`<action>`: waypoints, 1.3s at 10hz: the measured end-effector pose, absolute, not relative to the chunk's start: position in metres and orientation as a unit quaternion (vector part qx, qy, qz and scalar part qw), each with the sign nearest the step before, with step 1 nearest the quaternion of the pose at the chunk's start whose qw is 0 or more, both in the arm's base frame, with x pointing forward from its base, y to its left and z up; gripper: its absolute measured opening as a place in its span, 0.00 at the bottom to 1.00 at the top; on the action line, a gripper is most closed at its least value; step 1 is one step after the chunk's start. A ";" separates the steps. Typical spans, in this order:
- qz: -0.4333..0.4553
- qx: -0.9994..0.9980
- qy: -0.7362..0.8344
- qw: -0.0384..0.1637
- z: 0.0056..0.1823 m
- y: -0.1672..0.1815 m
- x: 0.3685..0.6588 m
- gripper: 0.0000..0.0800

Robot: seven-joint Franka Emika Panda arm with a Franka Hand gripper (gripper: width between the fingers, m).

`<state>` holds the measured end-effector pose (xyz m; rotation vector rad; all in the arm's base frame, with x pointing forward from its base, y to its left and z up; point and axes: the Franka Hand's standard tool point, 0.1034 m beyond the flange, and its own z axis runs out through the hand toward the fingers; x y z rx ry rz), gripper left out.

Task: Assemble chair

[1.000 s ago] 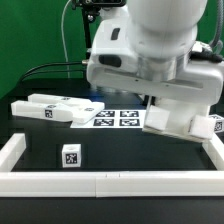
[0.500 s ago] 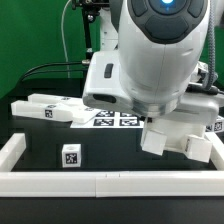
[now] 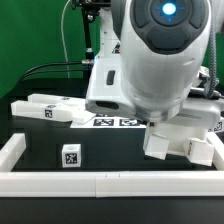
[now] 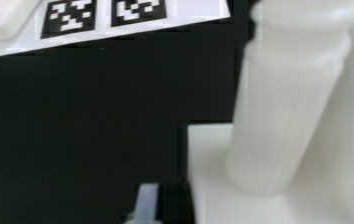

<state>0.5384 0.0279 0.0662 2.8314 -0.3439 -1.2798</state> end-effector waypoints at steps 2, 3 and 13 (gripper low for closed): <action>-0.412 0.894 -0.174 0.008 0.064 0.025 0.531 0.04; -0.412 0.894 -0.173 0.009 0.063 0.024 0.531 0.04; -0.414 0.905 -0.097 0.034 0.058 0.025 0.525 0.04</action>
Offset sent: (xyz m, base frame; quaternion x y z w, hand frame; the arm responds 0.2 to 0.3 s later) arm 0.0000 0.0000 0.0000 0.0000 0.0000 0.0000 1.0000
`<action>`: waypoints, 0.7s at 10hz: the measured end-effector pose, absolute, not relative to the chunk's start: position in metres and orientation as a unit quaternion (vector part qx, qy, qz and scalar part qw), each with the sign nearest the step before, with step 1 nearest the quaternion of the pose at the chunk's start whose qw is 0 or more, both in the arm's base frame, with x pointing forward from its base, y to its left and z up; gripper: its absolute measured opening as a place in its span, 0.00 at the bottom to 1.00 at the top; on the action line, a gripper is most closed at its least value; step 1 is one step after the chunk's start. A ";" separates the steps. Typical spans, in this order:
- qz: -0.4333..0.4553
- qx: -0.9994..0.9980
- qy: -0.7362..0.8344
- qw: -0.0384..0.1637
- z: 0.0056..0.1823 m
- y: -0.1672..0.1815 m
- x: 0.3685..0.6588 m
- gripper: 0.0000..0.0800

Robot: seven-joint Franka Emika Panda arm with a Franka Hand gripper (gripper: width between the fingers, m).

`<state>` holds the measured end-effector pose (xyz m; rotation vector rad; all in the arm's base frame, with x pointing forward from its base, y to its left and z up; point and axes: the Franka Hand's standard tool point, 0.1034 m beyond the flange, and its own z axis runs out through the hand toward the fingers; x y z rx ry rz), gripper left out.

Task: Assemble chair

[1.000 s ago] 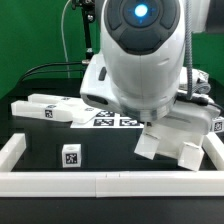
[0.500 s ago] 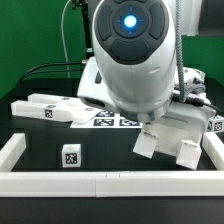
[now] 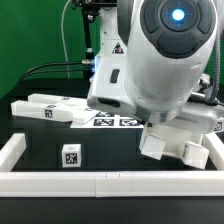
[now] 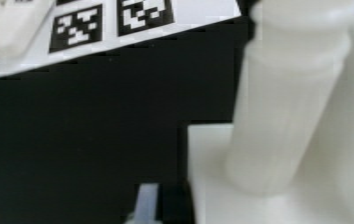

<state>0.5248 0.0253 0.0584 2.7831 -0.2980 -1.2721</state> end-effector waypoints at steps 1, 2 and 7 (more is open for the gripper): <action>-0.417 0.905 -0.084 0.024 0.056 0.026 0.524 0.04; -0.418 0.904 -0.084 0.023 0.055 0.022 0.523 0.04; -0.433 0.895 -0.106 0.029 0.054 0.025 0.520 0.04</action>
Offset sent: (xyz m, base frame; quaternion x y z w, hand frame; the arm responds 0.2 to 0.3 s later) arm 0.0000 0.0000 0.0000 0.0000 0.0000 0.0000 1.0000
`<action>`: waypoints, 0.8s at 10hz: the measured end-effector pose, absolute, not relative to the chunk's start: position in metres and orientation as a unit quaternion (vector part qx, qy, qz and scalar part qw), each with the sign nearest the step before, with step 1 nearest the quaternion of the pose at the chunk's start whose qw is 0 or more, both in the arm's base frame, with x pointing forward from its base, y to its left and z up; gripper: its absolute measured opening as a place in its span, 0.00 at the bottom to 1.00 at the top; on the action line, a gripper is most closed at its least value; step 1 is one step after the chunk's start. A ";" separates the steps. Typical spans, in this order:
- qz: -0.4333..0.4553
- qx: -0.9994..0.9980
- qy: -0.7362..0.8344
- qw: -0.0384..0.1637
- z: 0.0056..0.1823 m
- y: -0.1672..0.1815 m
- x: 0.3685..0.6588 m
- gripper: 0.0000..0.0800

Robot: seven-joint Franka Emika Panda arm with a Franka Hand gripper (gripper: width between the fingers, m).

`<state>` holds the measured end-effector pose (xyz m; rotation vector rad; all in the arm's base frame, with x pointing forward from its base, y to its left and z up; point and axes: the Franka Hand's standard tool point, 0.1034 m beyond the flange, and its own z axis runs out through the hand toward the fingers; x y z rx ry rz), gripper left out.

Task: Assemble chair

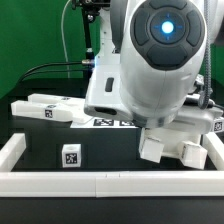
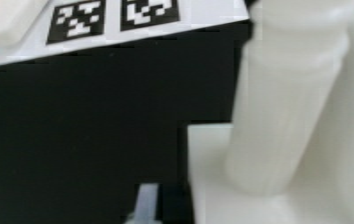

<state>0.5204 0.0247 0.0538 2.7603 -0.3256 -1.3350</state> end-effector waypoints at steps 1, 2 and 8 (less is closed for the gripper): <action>-0.454 0.883 -0.120 0.023 0.055 0.029 0.519 0.04; -0.474 0.870 -0.134 0.016 0.053 0.030 0.520 0.04; -0.500 0.854 -0.137 0.031 0.052 0.046 0.533 0.04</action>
Offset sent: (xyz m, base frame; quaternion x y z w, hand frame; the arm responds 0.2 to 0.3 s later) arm 0.0236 0.0297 -0.0220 0.0198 0.0191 0.0194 0.9994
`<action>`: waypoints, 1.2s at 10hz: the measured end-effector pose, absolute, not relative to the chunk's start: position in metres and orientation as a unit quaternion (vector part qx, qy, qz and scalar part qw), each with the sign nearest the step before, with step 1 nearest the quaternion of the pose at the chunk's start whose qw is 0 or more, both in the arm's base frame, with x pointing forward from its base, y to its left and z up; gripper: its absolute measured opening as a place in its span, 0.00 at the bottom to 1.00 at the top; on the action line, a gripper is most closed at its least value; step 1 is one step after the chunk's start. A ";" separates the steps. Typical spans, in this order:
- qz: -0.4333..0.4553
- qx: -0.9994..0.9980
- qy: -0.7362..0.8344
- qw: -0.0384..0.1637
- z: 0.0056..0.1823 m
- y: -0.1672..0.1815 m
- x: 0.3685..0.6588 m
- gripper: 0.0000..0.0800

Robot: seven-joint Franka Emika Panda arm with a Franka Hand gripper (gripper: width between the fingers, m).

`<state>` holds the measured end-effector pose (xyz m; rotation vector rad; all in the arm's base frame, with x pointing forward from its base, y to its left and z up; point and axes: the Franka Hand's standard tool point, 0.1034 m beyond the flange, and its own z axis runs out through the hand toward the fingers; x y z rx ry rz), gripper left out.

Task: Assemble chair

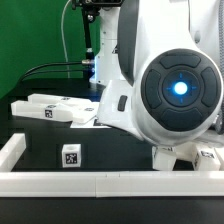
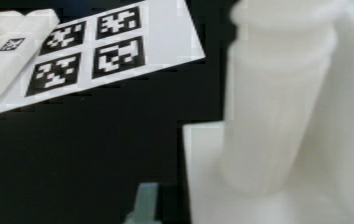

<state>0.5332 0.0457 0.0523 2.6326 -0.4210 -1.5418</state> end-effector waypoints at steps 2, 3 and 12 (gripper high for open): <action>-0.499 0.855 -0.136 0.034 0.053 0.045 0.534 0.04; -0.494 0.858 -0.135 0.032 0.056 0.047 0.534 0.04; -0.461 0.876 -0.142 0.020 0.071 0.038 0.552 0.80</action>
Offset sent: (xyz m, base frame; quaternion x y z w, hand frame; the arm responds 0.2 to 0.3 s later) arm 0.0000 0.0000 0.0000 0.0000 0.0000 0.0000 1.0000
